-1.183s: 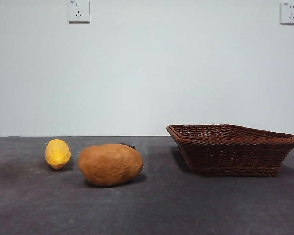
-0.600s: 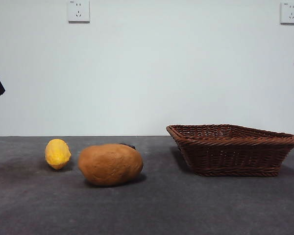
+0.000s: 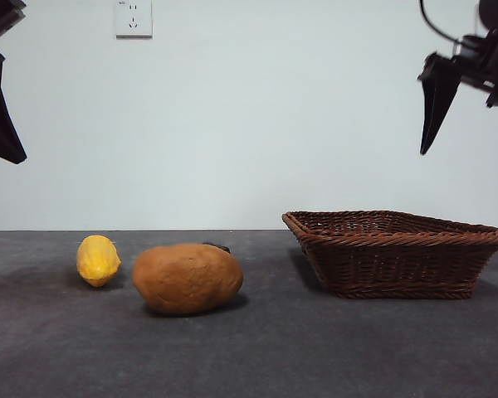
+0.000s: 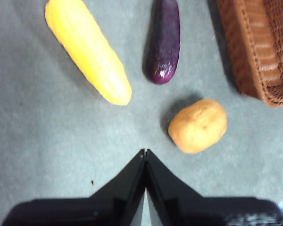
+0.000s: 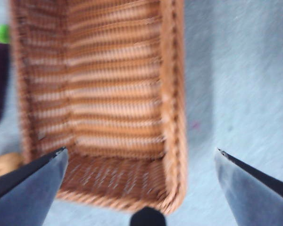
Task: Help me put the vegetables on the table into the basket
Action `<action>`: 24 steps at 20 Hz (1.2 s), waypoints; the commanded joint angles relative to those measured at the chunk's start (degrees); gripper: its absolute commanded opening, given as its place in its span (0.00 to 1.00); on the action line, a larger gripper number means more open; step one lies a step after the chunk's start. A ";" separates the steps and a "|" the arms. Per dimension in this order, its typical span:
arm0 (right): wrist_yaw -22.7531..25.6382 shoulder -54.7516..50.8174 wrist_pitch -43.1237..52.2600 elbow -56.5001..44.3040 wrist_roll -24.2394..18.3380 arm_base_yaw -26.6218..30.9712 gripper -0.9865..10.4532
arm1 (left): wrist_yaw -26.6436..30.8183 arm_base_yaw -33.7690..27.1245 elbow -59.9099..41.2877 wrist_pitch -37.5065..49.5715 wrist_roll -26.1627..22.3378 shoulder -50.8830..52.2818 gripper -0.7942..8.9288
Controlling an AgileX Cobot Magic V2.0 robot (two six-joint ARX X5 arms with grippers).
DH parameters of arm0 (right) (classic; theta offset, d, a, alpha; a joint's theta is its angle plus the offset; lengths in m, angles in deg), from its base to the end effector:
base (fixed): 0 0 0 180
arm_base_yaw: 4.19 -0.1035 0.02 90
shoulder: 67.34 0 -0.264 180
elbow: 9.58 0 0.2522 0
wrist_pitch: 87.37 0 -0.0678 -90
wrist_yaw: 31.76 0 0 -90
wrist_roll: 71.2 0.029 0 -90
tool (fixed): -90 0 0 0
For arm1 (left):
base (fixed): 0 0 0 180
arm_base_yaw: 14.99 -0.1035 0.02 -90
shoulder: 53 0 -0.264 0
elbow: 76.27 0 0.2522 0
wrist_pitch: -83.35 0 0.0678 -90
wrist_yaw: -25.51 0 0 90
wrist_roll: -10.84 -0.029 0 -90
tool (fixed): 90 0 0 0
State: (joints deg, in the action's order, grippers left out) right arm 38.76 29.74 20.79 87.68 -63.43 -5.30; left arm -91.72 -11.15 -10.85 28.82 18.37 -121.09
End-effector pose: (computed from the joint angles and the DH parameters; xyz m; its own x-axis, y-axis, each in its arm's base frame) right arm 0.3344 0.0162 0.2760 0.2901 0.3392 -0.8949 0.0063 0.9344 0.3562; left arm 0.2227 -0.0282 0.2580 0.4499 -0.4888 -0.7474 0.1943 0.8705 -0.4523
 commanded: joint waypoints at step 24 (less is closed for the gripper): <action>1.25 27.34 -3.50 18.45 -4.46 -0.83 0.26 | -0.26 -0.04 -0.09 -4.83 -4.61 -3.48 0.08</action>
State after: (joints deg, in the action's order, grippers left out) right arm 40.14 56.17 17.20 105.96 -67.21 -5.89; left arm -91.69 -11.15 -10.85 23.92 14.69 -124.39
